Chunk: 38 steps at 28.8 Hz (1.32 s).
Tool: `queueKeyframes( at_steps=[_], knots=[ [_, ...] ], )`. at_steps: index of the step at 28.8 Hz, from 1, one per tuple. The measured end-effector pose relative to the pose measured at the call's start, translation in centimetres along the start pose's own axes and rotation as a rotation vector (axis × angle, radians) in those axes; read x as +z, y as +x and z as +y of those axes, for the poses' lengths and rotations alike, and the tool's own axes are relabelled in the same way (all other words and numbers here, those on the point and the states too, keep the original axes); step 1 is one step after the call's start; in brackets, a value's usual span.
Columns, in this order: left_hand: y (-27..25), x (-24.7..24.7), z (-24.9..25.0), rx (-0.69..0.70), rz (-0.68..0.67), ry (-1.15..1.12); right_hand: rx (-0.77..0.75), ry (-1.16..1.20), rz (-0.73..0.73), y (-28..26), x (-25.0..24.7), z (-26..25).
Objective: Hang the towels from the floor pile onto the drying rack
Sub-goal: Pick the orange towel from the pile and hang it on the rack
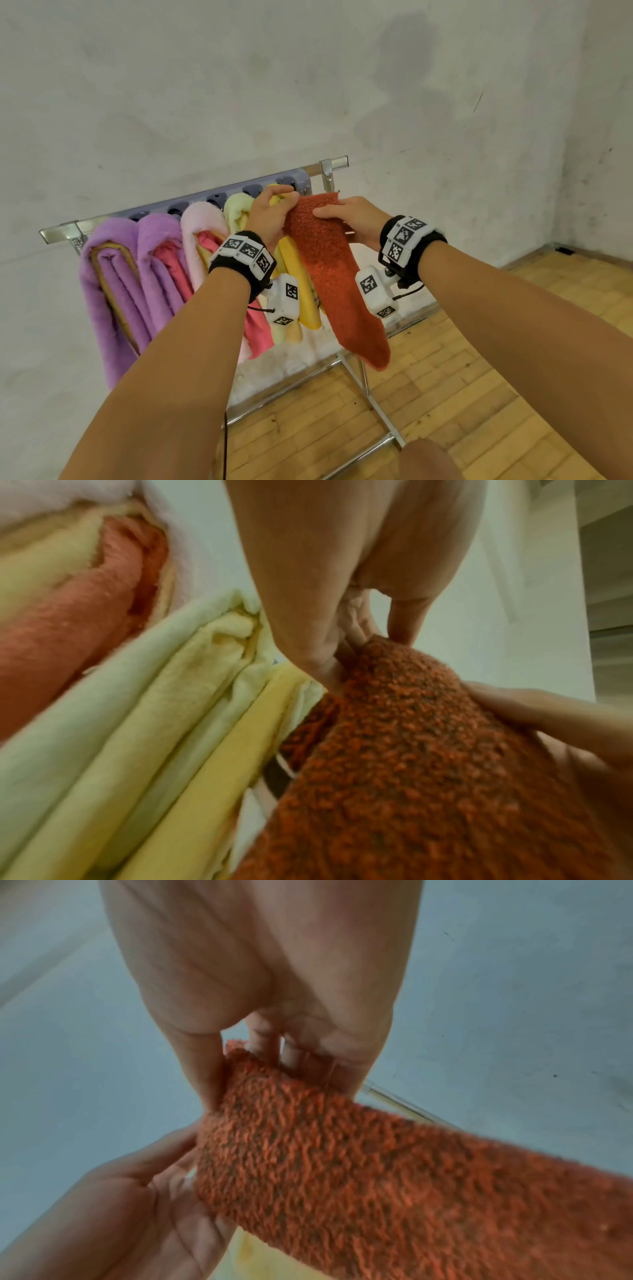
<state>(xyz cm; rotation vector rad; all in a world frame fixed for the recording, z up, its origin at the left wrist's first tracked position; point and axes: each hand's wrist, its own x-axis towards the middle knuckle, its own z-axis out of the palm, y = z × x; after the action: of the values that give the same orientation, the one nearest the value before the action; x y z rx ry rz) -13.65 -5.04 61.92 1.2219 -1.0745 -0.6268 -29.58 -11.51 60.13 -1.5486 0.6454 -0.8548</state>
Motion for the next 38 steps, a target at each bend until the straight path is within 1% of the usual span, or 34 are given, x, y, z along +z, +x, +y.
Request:
queueKeyframes(
  at_steps=[2, 5, 6, 7, 9, 11, 12, 14, 16, 19, 22, 25, 27, 29, 31, 33, 36, 38],
  knots=[
    [-0.3, 0.3, 0.1, -0.025, -0.03, -0.017, -0.054, -0.014, 0.041, 0.5, -0.4, 0.3],
    [-0.9, 0.5, -0.3, -0.138, -0.185, 0.056, -0.112, 0.066, 0.177, 1.1, -0.8, 0.0],
    [-1.0, 0.5, -0.4, -0.142, -0.22, 0.068, -0.109, 0.078, 0.197, 1.2, -0.8, 0.0],
    [-0.9, 0.5, -0.6, -0.121, -0.224, 0.073, -0.092, 0.082, 0.195, 1.4, -0.9, 0.1],
    [-0.6, 0.7, -0.6, -0.052, -0.169, 0.053, -0.022, 0.072, 0.138, 1.3, -0.8, 0.3],
    [-0.3, 1.0, -0.4, -0.005, -0.112, 0.014, 0.035, 0.014, 0.088, 1.2, -0.8, 0.5],
    [-0.2, 1.1, -0.3, -0.004, -0.097, -0.003, 0.034, -0.014, 0.091, 1.2, -1.0, 0.5],
    [0.2, 1.1, -0.6, -0.035, -0.097, -0.01, -0.02, -0.005, 0.128, 1.2, -1.5, 0.3],
    [0.4, 1.0, -1.0, -0.043, -0.12, 0.058, -0.078, 0.039, 0.156, 1.5, -2.0, 0.1],
    [0.9, 0.9, -1.6, 0.008, -0.133, 0.189, -0.093, 0.054, 0.167, 2.0, -2.0, 0.1],
    [1.8, 0.8, -2.1, 0.051, -0.077, 0.315, -0.088, -0.095, 0.201, 2.2, -2.1, 0.2],
    [2.4, 1.2, -2.2, 0.123, 0.008, 0.45, -0.148, -0.238, 0.283, 2.2, -2.4, 0.2],
    [2.5, 1.6, -1.7, 0.181, 0.059, 0.522, -0.179, -0.302, 0.249, 2.1, -2.4, 0.2],
    [2.8, 2.1, -1.4, 0.214, 0.088, 0.561, -0.15, -0.379, 0.175, 2.2, -2.2, 0.5],
    [3.0, 2.4, -1.1, 0.233, 0.094, 0.589, -0.118, -0.544, 0.165, 2.6, -1.8, 1.1],
    [3.4, 2.7, -1.0, 0.256, 0.097, 0.594, -0.119, -0.685, 0.208, 3.2, -1.3, 1.4],
    [3.6, 2.7, -0.7, 0.301, 0.098, 0.539, -0.188, -0.657, 0.235, 3.9, -0.9, 1.3],
    [3.8, 2.5, -0.7, 0.319, 0.101, 0.508, -0.191, -0.697, 0.254, 4.1, -1.0, 1.2]
  ],
)
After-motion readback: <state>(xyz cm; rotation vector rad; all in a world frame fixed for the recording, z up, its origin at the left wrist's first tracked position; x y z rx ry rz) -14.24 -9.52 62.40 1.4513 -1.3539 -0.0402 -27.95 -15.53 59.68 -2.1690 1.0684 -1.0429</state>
